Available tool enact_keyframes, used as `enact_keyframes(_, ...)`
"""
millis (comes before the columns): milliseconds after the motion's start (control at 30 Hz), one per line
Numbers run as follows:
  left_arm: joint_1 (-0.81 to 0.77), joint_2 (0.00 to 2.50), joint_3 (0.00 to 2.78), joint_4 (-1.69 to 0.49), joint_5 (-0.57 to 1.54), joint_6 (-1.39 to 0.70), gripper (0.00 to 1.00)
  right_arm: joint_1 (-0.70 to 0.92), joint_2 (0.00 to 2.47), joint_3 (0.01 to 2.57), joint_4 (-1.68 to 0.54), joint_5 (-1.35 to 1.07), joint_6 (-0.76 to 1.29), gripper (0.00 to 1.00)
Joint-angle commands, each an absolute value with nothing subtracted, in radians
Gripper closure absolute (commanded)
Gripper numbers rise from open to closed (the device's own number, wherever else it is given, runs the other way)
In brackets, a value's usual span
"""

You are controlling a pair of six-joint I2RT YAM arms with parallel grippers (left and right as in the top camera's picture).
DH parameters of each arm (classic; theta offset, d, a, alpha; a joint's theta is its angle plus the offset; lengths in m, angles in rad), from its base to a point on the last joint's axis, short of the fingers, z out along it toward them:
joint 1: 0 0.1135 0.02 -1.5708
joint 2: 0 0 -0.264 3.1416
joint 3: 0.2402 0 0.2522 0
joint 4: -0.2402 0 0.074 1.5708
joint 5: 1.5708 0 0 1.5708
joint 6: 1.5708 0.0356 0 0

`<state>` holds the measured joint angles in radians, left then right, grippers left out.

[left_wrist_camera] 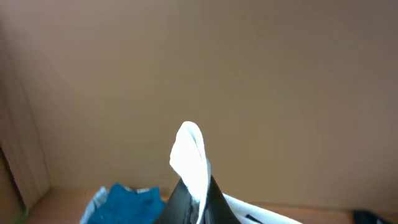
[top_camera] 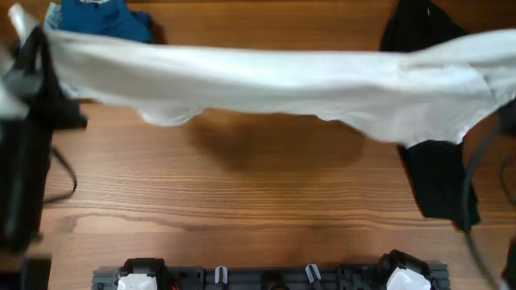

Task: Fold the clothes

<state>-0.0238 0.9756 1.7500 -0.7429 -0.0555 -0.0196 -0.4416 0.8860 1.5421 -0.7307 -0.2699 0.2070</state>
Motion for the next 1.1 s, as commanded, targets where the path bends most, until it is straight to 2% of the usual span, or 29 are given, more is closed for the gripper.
enact_keyframes(0,-0.015,0.888,1.760,-0.756,-0.053,-0.009,0.96,-0.458,0.794,1.584,-0.772,-0.255,0.190,0.96)
enact_keyframes(167,-0.015,0.837,1.760,-0.819,-0.036,-0.058,0.96,-0.458,0.775,1.727,-0.877,-0.254,0.151,0.96)
enact_keyframes(333,-0.015,0.979,1.760,-0.912,-0.100,-0.061,0.96,-0.458,0.849,1.733,-0.922,-0.287,0.099,0.96)
enact_keyframes(600,-0.014,1.425,1.760,-0.916,-0.115,-0.065,0.96,-0.429,1.316,1.734,-0.940,-0.522,0.006,0.96)
enact_keyframes(800,-0.014,1.758,1.760,-0.717,-0.115,-0.056,0.96,-0.224,1.758,1.734,-0.703,-0.455,0.011,0.96)
enact_keyframes(1067,-0.012,2.069,1.760,-0.367,-0.115,-0.057,0.96,-0.081,2.122,1.734,-0.327,-0.368,0.038,0.96)
